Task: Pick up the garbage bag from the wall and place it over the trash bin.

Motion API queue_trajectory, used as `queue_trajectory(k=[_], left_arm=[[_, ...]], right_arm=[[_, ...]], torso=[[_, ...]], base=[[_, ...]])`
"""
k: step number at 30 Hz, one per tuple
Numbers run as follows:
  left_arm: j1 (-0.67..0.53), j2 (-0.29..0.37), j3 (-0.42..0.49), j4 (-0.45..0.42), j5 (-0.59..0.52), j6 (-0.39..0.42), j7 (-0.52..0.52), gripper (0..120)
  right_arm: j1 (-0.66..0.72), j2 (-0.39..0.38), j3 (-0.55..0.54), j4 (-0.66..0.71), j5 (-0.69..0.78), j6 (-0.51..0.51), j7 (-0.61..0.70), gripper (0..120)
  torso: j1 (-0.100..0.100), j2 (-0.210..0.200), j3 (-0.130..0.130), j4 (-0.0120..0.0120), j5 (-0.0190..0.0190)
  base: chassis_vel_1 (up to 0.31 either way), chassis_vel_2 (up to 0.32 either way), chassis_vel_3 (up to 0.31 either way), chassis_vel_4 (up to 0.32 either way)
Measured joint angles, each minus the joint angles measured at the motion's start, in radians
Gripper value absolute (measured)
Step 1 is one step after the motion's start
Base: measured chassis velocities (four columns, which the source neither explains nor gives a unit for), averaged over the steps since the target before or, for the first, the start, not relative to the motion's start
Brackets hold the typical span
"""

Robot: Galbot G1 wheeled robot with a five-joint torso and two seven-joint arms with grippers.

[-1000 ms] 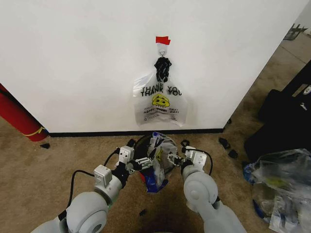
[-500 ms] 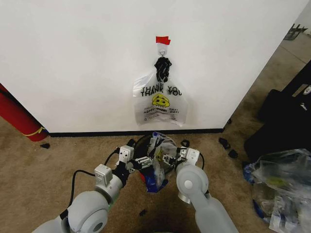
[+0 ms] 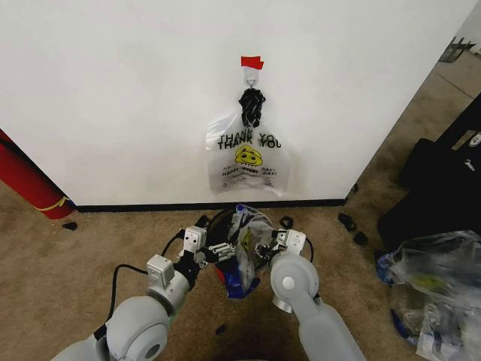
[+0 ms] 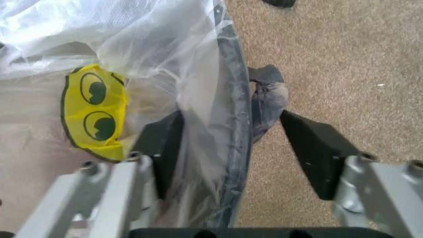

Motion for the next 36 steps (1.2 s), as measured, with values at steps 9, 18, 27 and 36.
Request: queue_trajectory(k=[9, 18, 27, 36], left_arm=[[0.001, -0.006, 0.001, -0.006, 0.000, 0.002, -0.007, 100], [0.010, 0.006, -0.006, -0.026, -0.003, 0.006, -0.012, 100], [0.018, 0.015, -0.014, -0.045, -0.008, 0.010, -0.014, 100], [-0.010, 0.039, -0.021, -0.161, -0.184, 0.115, -0.081, 100]], right_arm=[[0.016, 0.015, 0.005, -0.024, 0.009, 0.000, 0.000, 20], [0.003, 0.037, 0.014, -0.027, 0.008, 0.007, 0.000, 0], [-0.030, 0.071, 0.037, -0.003, 0.025, 0.046, -0.009, 0], [-0.119, 0.094, 0.092, 0.112, 0.052, 0.124, -0.059, 0]], torso=[[0.000, 0.000, 0.000, 0.0000, 0.0000], [0.000, 0.000, 0.000, -0.0001, -0.0001], [0.000, 0.000, 0.000, 0.0001, 0.0000], [0.000, 0.000, 0.000, 0.0000, 0.0001]], base=[[0.000, 0.000, 0.000, 0.000], [0.000, 0.000, 0.000, 0.000], [0.000, 0.000, 0.000, 0.000], [0.000, 0.000, 0.000, 0.000]])
